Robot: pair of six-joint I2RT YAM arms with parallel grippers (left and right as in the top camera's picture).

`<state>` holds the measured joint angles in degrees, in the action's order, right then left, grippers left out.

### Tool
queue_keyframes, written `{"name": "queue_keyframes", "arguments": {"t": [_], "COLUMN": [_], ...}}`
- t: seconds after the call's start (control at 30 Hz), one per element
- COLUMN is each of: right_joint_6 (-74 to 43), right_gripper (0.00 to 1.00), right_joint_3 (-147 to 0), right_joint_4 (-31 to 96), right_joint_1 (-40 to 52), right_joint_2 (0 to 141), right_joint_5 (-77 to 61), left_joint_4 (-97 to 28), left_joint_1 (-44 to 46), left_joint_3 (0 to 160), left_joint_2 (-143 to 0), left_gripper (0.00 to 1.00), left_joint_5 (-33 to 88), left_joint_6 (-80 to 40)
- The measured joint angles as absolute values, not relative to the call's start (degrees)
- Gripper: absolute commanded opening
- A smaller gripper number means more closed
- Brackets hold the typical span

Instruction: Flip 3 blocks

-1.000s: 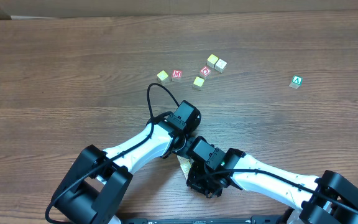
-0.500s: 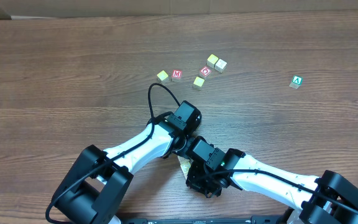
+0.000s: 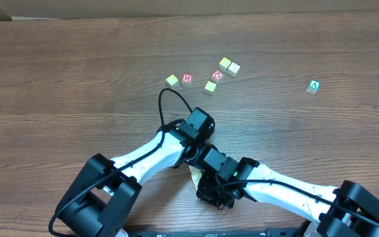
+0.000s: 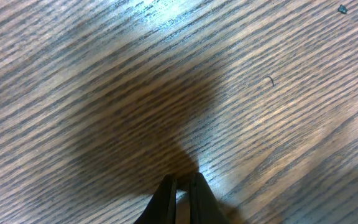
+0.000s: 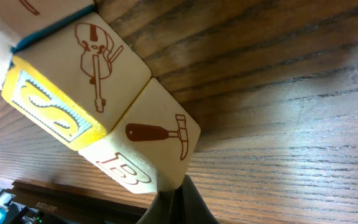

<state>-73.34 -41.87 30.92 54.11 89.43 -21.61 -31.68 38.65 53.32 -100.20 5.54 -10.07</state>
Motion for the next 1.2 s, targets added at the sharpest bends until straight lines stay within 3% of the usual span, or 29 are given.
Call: {"name": "queue_keyframes", "arguments": {"t": [1.2], "right_joint_6": [-73.32], "right_gripper": [0.04], "right_joint_3": [-41.87], "right_joint_4": [30.89], "right_joint_1": [54.37], "right_joint_2": [89.43], "right_joint_5": [-22.74], "left_joint_4": [-30.44], "left_joint_1": [40.49], "left_joint_3": [53.41], "left_joint_2": [-100.42], "left_gripper": [0.04], "left_joint_5": [6.07], "left_joint_6": [-10.07]}}
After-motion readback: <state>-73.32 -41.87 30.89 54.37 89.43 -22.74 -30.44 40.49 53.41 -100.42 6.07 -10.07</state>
